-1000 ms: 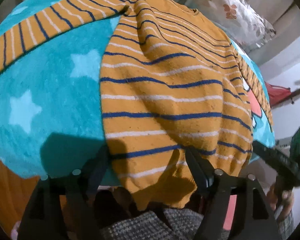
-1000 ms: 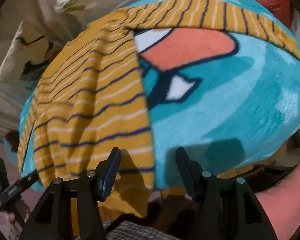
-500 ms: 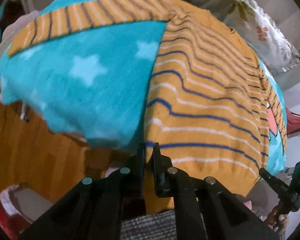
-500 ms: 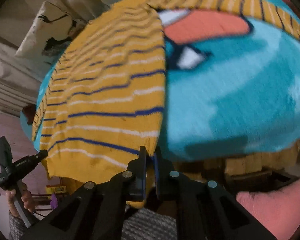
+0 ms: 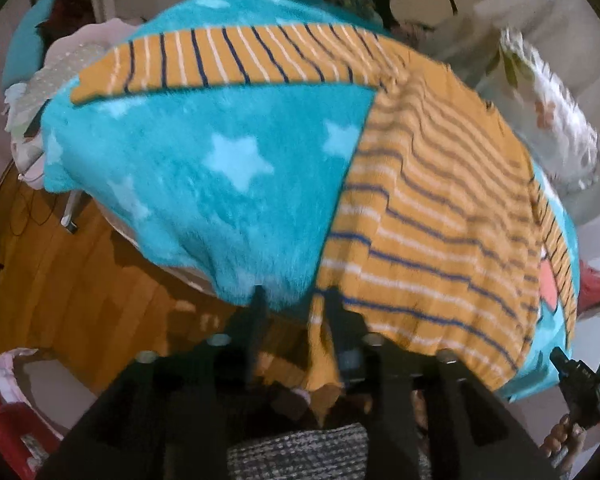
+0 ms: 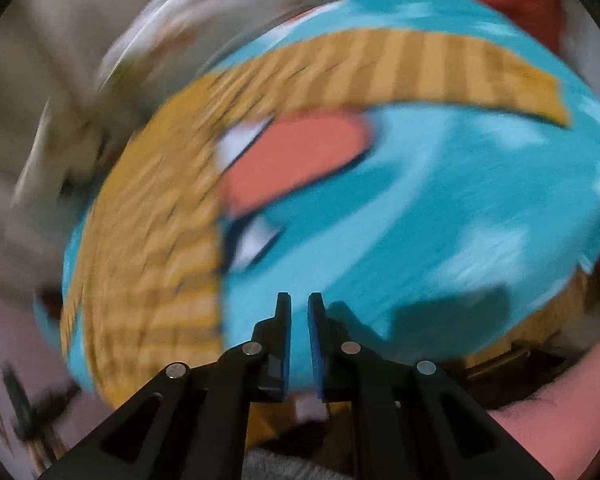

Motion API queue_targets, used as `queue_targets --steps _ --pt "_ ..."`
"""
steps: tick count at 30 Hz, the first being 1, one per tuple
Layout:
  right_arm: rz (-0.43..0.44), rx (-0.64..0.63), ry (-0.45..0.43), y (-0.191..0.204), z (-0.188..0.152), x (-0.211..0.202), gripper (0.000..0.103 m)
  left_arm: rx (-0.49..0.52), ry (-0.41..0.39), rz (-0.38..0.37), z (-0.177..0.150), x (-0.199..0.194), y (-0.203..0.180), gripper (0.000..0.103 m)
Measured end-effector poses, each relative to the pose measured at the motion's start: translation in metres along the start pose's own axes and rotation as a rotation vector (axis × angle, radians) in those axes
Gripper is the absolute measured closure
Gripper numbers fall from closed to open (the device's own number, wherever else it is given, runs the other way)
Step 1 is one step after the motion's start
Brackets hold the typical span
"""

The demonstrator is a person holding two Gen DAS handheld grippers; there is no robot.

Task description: Fold small clothes

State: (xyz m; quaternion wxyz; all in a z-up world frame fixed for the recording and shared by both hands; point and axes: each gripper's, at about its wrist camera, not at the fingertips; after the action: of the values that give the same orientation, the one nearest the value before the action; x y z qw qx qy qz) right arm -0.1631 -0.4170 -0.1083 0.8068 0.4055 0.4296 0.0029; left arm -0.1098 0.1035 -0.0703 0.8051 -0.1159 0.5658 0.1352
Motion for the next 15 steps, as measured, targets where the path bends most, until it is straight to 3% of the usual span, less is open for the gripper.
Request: queue_targets --steps 5,8,11,15 --pt "0.012 0.315 -0.201 -0.091 0.044 -0.022 0.082 0.002 -0.016 0.003 0.008 -0.009 -0.012 0.054" --pt "0.107 0.446 -0.294 -0.125 0.057 -0.030 0.082 -0.007 -0.008 0.005 0.008 -0.010 -0.013 0.052" --pt "0.100 0.483 -0.347 -0.140 0.075 -0.035 0.074 -0.003 -0.005 0.018 0.007 -0.013 -0.014 0.051" --pt "0.123 0.539 -0.394 -0.153 0.097 -0.028 0.073 -0.009 0.001 0.037 0.009 -0.013 -0.016 0.051"
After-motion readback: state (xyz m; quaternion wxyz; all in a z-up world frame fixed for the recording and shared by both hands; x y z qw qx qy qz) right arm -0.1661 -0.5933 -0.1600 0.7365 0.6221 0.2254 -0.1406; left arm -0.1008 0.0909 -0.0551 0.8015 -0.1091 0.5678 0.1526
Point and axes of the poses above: each gripper's, at about its wrist camera, not at the fingertips, and x roughly the way its jaws point, y to its left, z to its top, and after that the axes turned 13 degrees about z, right-handed
